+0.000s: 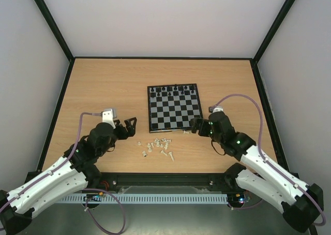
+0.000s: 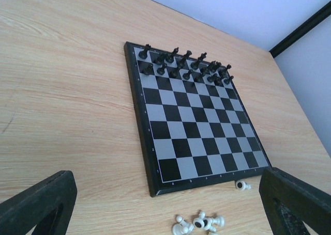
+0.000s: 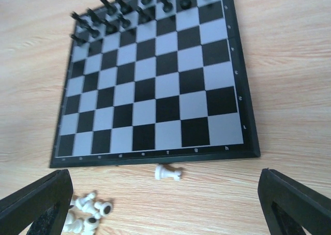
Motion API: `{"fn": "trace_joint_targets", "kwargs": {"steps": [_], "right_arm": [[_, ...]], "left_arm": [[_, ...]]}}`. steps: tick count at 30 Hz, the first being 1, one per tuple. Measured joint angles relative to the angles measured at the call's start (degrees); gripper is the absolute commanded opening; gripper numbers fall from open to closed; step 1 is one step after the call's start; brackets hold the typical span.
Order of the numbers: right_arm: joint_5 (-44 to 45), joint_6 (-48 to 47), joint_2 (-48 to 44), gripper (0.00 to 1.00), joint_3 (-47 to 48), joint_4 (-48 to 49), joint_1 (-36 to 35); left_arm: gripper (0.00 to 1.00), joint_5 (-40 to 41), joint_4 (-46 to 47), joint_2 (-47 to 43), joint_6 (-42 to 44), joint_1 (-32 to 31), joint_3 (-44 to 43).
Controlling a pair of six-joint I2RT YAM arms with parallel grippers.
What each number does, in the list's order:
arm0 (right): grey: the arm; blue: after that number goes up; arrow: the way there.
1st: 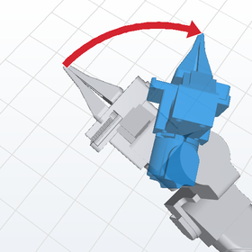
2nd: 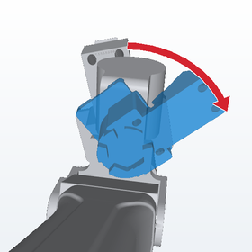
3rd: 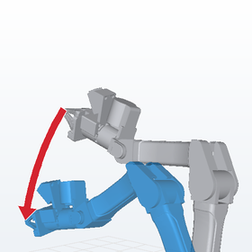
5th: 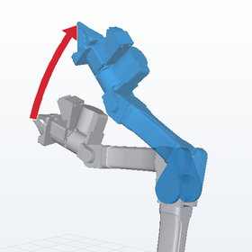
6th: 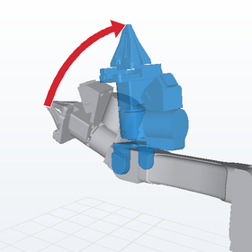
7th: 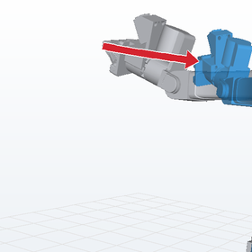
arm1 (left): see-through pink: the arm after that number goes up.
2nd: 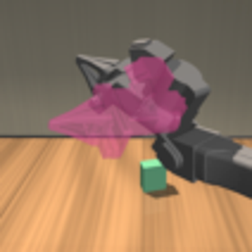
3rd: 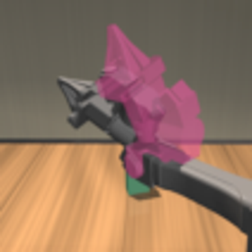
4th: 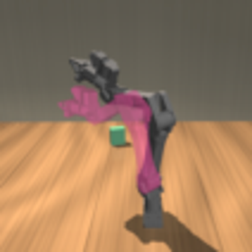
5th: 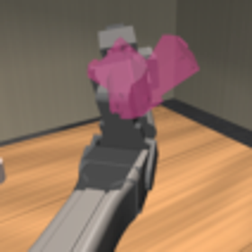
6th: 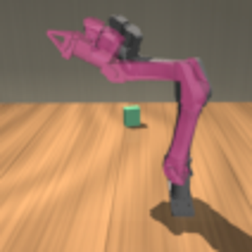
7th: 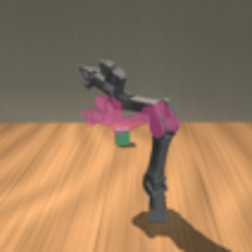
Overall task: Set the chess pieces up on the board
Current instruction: Reset both arms
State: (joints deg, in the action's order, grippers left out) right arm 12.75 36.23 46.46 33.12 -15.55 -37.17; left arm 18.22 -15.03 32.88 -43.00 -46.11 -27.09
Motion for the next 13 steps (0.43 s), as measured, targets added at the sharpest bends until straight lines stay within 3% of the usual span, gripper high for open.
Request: {"fn": "trace_joint_targets", "kwargs": {"steps": [8,13], "right_arm": [[-1.2,-1.4,-12.1,0.99,-2.4,0.5,0.0],[-1.2,-1.4,-12.4,0.98,-2.5,0.5,0.0]], "left_arm": [[1.0,1.6,-0.2,-0.5,-0.2,0.0,0.0],[0.99,1.8,-0.5,-0.5,-0.6,0.0,0.0]]}}
